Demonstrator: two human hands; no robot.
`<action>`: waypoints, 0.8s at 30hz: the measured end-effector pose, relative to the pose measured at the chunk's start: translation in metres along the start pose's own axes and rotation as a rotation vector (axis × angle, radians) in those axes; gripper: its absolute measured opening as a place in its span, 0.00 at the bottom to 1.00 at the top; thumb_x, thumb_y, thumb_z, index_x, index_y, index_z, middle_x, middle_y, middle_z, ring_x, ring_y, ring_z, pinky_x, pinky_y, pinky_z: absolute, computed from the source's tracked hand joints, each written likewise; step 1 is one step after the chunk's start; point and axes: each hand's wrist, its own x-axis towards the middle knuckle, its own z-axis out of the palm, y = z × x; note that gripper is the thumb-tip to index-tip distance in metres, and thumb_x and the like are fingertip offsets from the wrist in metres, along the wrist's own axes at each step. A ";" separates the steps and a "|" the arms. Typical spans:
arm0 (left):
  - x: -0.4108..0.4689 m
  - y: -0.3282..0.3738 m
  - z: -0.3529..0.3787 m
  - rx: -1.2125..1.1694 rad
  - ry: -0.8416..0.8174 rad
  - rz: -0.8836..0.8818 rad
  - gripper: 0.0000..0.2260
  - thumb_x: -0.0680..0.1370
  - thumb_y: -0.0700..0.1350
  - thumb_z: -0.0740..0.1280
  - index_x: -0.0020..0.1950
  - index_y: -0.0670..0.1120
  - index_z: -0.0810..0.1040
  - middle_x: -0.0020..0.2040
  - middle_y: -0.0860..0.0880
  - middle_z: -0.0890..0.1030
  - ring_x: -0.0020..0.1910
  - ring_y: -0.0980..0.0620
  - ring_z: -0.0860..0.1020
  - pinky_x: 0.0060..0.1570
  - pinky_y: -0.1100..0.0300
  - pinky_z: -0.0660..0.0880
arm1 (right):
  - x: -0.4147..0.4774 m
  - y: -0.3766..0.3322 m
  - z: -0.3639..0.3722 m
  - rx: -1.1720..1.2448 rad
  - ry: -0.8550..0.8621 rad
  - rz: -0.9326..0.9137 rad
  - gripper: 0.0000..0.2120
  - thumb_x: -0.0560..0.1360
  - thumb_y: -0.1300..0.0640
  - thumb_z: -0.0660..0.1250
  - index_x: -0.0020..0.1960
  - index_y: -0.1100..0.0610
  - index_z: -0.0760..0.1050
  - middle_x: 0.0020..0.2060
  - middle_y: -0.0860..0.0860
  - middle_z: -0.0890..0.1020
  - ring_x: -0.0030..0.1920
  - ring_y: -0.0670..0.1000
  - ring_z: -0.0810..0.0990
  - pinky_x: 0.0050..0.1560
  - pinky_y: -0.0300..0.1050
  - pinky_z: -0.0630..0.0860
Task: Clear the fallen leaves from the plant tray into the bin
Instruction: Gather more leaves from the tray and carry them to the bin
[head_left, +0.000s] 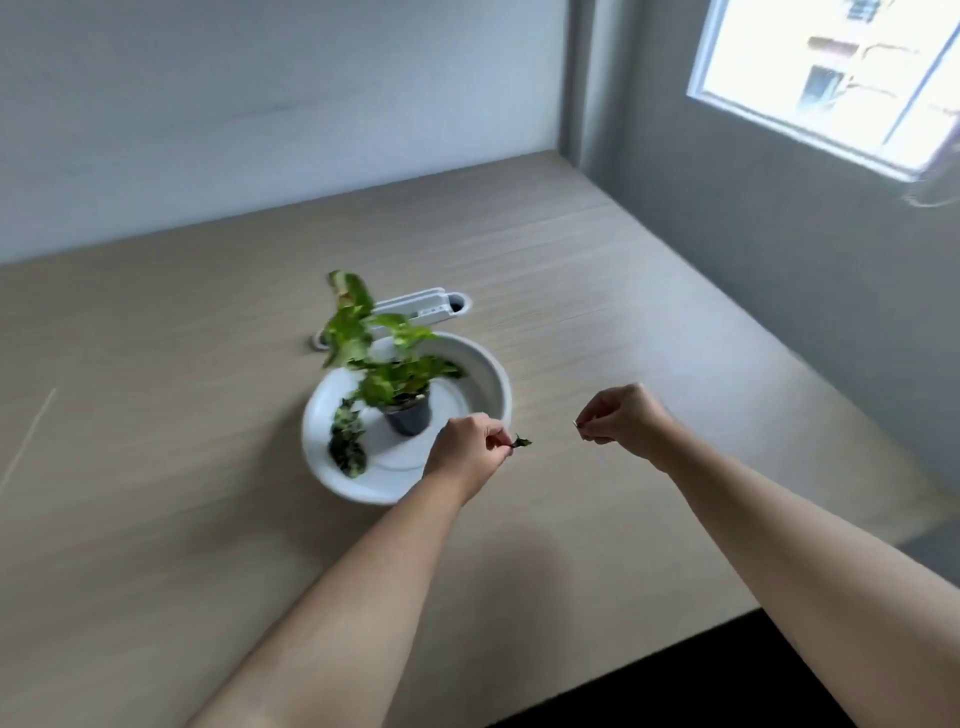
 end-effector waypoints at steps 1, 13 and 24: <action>0.002 0.020 0.011 0.002 -0.014 0.030 0.04 0.71 0.42 0.72 0.44 0.47 0.85 0.44 0.47 0.85 0.45 0.49 0.81 0.47 0.60 0.75 | -0.010 0.012 -0.019 0.020 0.015 0.016 0.06 0.66 0.68 0.70 0.35 0.59 0.82 0.31 0.56 0.82 0.34 0.52 0.79 0.45 0.48 0.80; -0.048 0.360 0.260 0.059 -0.436 0.601 0.06 0.70 0.40 0.71 0.46 0.43 0.85 0.47 0.43 0.85 0.47 0.44 0.81 0.49 0.58 0.74 | -0.232 0.271 -0.303 0.187 0.571 0.418 0.10 0.64 0.69 0.70 0.30 0.56 0.80 0.26 0.52 0.81 0.27 0.47 0.79 0.35 0.36 0.77; -0.083 0.409 0.470 0.350 -0.893 0.697 0.04 0.71 0.42 0.71 0.45 0.48 0.83 0.45 0.48 0.85 0.48 0.48 0.81 0.48 0.57 0.77 | -0.305 0.459 -0.285 0.337 0.708 0.853 0.08 0.65 0.66 0.72 0.32 0.55 0.80 0.25 0.49 0.81 0.27 0.46 0.79 0.31 0.32 0.76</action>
